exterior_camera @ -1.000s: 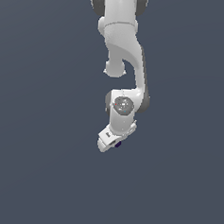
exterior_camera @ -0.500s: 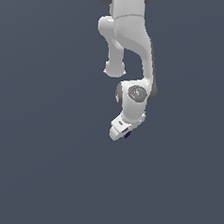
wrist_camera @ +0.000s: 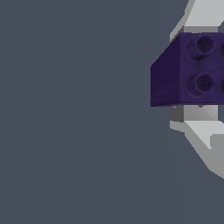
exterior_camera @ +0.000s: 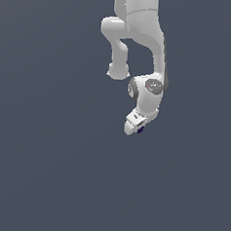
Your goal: Pick up the object and move it to a goal position.
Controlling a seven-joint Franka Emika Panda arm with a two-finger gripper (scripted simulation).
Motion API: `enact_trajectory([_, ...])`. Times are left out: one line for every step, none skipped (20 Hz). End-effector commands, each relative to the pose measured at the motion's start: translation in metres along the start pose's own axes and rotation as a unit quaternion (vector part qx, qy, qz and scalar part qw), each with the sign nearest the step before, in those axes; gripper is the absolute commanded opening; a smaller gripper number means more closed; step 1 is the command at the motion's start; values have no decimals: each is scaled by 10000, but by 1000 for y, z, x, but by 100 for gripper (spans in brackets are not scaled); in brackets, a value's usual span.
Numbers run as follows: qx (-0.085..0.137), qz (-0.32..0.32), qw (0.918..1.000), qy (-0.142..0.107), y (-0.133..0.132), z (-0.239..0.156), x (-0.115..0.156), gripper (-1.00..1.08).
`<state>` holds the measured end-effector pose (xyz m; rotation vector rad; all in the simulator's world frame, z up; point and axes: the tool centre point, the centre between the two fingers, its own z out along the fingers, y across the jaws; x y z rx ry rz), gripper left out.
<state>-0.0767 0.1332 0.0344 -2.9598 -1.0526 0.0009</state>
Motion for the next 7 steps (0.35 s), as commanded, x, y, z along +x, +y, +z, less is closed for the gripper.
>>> enact_trajectory([-2,5,10000,2,-12,-1,-2,-100])
enact_trajectory([-2,5,10000,2,-15,-1,-2,-100])
enact_trajectory([-2,5,10000,2,-18,-1,-2,-100])
enact_trajectory([-2,5,10000,2,-20,-2,-3,-100])
enact_trajectory([-2,5,10000,2,-22,-2,-3,-100])
enact_trajectory([-2,5,10000,2,-23,-2,-2,-100])
enact_trajectory([-2,5,10000,2,-24,-2,-2,-100])
